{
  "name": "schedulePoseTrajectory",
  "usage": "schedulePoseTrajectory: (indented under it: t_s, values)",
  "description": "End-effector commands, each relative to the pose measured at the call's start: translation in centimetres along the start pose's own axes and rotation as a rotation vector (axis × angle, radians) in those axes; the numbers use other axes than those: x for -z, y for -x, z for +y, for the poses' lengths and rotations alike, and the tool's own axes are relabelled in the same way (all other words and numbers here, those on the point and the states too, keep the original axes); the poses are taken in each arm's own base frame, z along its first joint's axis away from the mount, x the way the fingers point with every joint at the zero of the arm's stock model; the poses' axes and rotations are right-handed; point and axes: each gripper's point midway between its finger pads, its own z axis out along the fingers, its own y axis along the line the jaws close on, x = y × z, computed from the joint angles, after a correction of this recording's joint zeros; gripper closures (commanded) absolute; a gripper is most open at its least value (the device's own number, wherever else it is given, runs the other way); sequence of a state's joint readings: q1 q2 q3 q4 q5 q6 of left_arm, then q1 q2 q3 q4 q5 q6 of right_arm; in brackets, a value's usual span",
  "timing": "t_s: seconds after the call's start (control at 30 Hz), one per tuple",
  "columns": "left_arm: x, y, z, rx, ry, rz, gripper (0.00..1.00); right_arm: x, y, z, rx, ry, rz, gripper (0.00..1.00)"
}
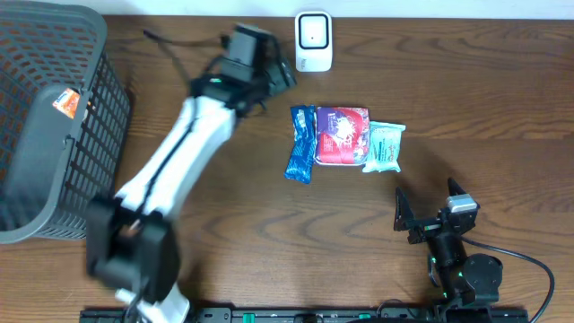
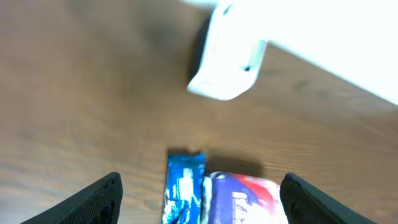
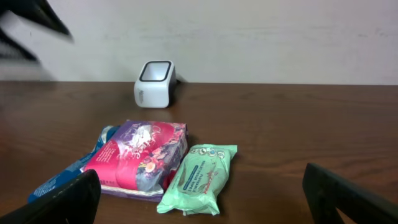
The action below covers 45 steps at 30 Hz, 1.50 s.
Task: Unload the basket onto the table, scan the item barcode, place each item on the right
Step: 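Carry the blue Oreo pack to the scanner and place it left of the packs, then reach into the basket and grasp the orange Kleenex tissue pack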
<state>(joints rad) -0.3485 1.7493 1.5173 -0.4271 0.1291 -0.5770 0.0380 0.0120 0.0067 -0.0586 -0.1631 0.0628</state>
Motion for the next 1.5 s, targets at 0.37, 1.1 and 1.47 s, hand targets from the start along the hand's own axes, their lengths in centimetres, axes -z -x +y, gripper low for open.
schedulePoseTrajectory:
  t_s: [0.37, 1.1, 1.47]
  values:
    - [24.4, 14.3, 14.2, -0.091, 0.402, -0.559, 0.12, 0.0, 0.0, 0.1, 0.009, 0.004, 0.0, 0.01]
    - [19.4, 11.0, 40.7, 0.255, 0.762, -0.245, 0.12, 0.0, 0.0, 0.1, 0.008, 0.004, 0.0, 0.01]
    - [10.0, 9.8, 44.1, 0.244, 0.585, -0.147, 0.13, 0.0, -0.1, 0.1, 0.009, 0.004, 0.001, 0.01]
